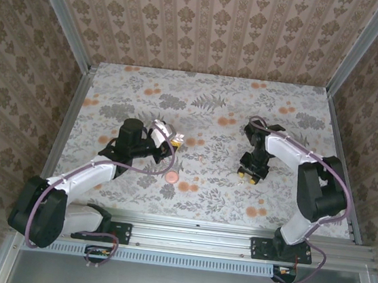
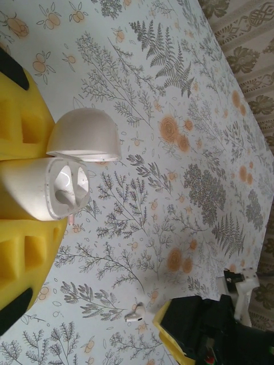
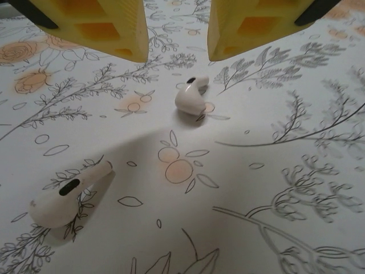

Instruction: Insert the wireless bluetooth earbuds into the charging case

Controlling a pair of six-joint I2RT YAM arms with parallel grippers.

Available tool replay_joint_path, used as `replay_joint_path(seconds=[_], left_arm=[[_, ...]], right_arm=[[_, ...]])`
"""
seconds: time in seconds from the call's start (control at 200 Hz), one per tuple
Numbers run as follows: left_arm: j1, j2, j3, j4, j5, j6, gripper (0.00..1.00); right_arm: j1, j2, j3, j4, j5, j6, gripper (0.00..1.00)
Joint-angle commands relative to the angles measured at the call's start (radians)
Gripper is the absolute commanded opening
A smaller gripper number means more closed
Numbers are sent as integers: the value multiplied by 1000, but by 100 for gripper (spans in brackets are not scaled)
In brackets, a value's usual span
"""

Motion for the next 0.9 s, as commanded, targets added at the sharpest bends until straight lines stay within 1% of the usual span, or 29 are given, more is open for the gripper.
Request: replay_joint_path(seconds=[0.0,0.29,0.57,0.745,0.895], left_arm=[[-6,1,3,1,-2,13,6],[-5,16,5,4,3,14,6],[-6,17,4,0,3,13,6],[-5,19,6,-2,5,13,6],[-5,17,6,-7,5,14,6]], right_arm=[[-2,36,9,6,-9,42,33],[-2,97,-13,67,-30,43,33],[-2,108,-58,107,-54,55,32],[-3,111,-80,130,-53,58,25],[-1,96,-89,140,-48,62,22]])
